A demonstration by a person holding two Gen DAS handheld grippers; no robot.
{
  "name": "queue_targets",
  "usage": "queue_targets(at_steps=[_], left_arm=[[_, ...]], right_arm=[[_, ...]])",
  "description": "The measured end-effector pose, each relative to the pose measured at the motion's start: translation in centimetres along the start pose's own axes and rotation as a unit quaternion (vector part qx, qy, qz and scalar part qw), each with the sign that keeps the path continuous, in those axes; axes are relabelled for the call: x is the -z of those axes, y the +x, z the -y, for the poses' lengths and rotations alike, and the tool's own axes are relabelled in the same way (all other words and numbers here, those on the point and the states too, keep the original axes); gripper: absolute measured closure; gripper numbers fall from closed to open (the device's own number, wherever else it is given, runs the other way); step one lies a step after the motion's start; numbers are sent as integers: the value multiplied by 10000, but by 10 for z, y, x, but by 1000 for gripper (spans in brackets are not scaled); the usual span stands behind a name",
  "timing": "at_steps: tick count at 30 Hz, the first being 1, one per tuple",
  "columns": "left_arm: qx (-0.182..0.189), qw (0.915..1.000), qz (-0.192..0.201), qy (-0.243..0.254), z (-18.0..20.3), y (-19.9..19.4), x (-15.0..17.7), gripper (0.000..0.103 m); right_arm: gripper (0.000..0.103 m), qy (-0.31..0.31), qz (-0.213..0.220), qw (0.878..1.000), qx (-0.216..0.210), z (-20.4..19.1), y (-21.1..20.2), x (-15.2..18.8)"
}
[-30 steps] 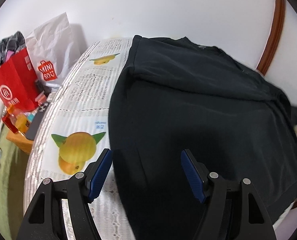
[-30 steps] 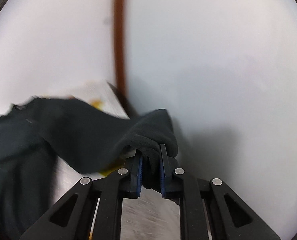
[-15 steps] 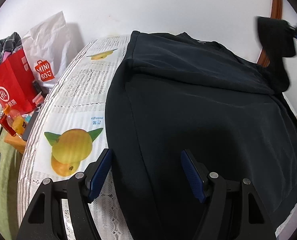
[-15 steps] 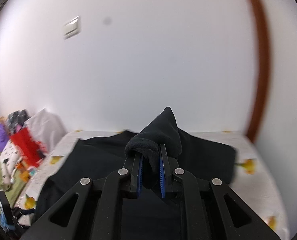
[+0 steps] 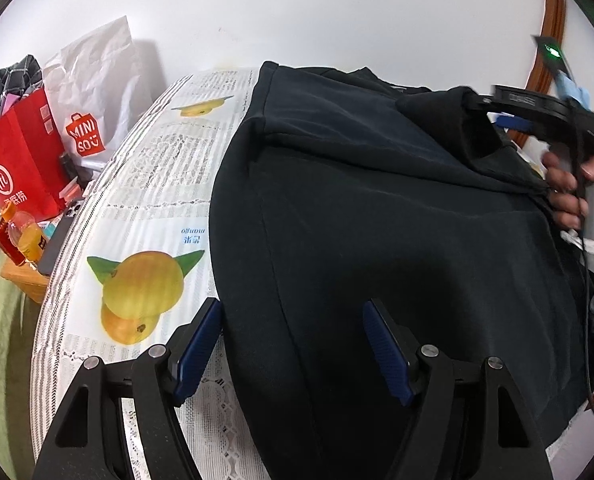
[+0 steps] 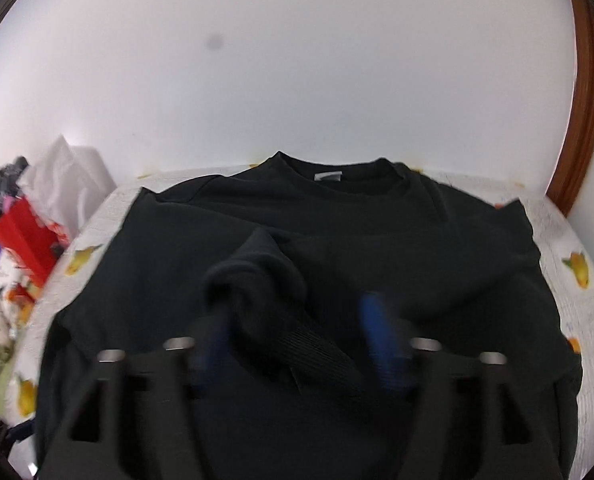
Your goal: Fold small clothes
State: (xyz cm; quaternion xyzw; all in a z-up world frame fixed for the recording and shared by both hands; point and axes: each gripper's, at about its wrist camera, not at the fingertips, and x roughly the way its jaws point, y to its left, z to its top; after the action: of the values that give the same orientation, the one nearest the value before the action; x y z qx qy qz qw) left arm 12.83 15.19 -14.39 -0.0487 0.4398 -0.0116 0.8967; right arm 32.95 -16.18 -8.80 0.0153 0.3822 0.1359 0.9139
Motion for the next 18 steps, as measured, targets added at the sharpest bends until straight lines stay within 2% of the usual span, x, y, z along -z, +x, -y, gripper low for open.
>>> queue_targets(at_steps=[2, 6, 10, 11, 13, 14, 15, 18], left_arm=[[-14, 10000, 54, 49, 3, -7, -2, 32], [-14, 9995, 205, 235, 18, -24, -9, 32], [22, 9984, 314, 468, 42, -34, -22, 32], [20, 9981, 324, 522, 48, -34, -25, 32], [17, 9970, 354, 688, 67, -34, -35, 32], [27, 9965, 359, 755, 76, -32, -40, 32], [53, 9961, 360, 805, 83, -30, -44, 32], [194, 9945, 380, 961, 108, -20, -61, 32]], right_arm=[[29, -121, 50, 9999, -58, 7, -19, 5], [28, -555, 165, 9977, 365, 37, -59, 35], [29, -310, -39, 9969, 717, 86, -77, 64], [33, -179, -92, 9971, 739, 99, -79, 71], [55, 188, -241, 9966, 769, 130, -81, 87], [71, 298, -347, 9958, 796, 140, -79, 93], [80, 428, -485, 9943, 853, 153, -77, 100], [81, 516, -701, 9913, 983, 171, -67, 109]])
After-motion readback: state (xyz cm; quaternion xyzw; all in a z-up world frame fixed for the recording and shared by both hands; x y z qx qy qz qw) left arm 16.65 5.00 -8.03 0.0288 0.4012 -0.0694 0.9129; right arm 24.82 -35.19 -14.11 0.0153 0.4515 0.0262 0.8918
